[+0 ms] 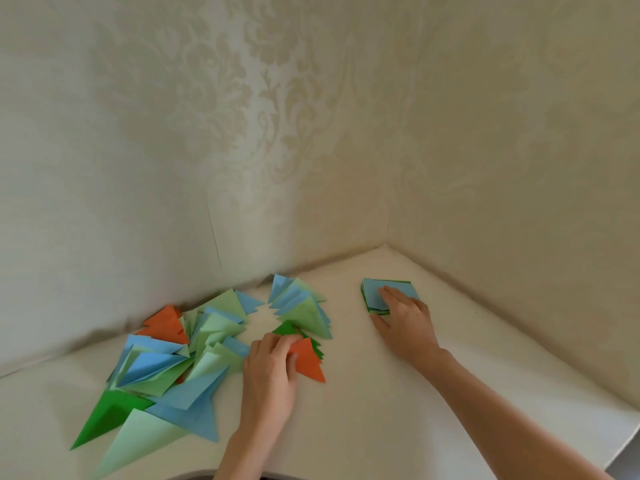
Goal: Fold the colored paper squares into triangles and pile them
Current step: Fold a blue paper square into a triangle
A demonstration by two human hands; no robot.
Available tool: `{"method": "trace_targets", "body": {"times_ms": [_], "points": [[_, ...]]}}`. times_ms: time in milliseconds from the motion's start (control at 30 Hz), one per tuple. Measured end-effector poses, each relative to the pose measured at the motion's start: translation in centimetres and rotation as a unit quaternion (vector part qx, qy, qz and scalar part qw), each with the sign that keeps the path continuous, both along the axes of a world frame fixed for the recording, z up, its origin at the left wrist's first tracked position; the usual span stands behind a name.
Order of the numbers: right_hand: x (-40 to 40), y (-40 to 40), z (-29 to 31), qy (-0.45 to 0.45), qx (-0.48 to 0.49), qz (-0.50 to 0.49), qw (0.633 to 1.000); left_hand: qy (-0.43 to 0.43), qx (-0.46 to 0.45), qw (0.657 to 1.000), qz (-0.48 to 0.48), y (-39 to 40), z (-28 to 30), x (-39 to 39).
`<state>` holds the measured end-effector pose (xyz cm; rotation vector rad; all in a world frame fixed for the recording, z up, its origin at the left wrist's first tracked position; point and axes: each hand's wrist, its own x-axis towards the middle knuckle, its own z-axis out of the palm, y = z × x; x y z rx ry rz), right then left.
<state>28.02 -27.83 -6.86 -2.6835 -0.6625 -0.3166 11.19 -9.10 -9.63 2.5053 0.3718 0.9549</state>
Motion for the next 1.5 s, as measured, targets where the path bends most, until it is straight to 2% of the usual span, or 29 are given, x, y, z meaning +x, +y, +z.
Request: {"method": "trace_targets", "body": {"times_ms": [233, 433, 567, 833, 1033, 1133, 1267, 1400, 1500], "points": [[-0.2, 0.6, -0.8, -0.043, 0.039, -0.052, 0.997, 0.0, 0.018, 1.0, 0.025, 0.0, -0.1, 0.4], [-0.1, 0.3, -0.5, -0.029, 0.08, -0.061, 0.995, -0.009, 0.042, 0.998, 0.048, -0.3, 0.4, 0.4], [-0.3, -0.5, 0.7, -0.054, 0.119, -0.064, 0.989, 0.008, 0.075, 0.996, 0.049, -0.4, 0.7, 0.2], [-2.2, -4.4, 3.6, -0.151, 0.233, -0.007, 0.961, 0.03, 0.094, 0.994, 0.056, -1.4, 1.3, -0.4], [-5.7, -6.6, 3.0, -0.213, 0.19, 0.066, 0.956, -0.037, 0.043, 0.998, -0.021, -5.4, 3.1, 0.4], [-7.2, -6.9, 1.7, -0.203, 0.168, 0.07, 0.962, -0.056, 0.002, 0.992, -0.114, -7.7, 3.2, 1.1], [-8.2, -7.1, 0.3, -0.156, 0.132, 0.079, 0.976, -0.003, -0.021, 0.976, -0.215, -9.4, 2.4, 1.6], [-8.6, -7.1, -0.6, -0.06, 0.103, 0.084, 0.989, 0.066, -0.053, 0.967, -0.239, -9.7, 0.9, 2.1], [-8.7, -7.4, -1.1, 0.028, 0.154, 0.084, 0.984, 0.064, -0.087, 0.966, -0.236, -9.5, 0.5, 2.2]]}}
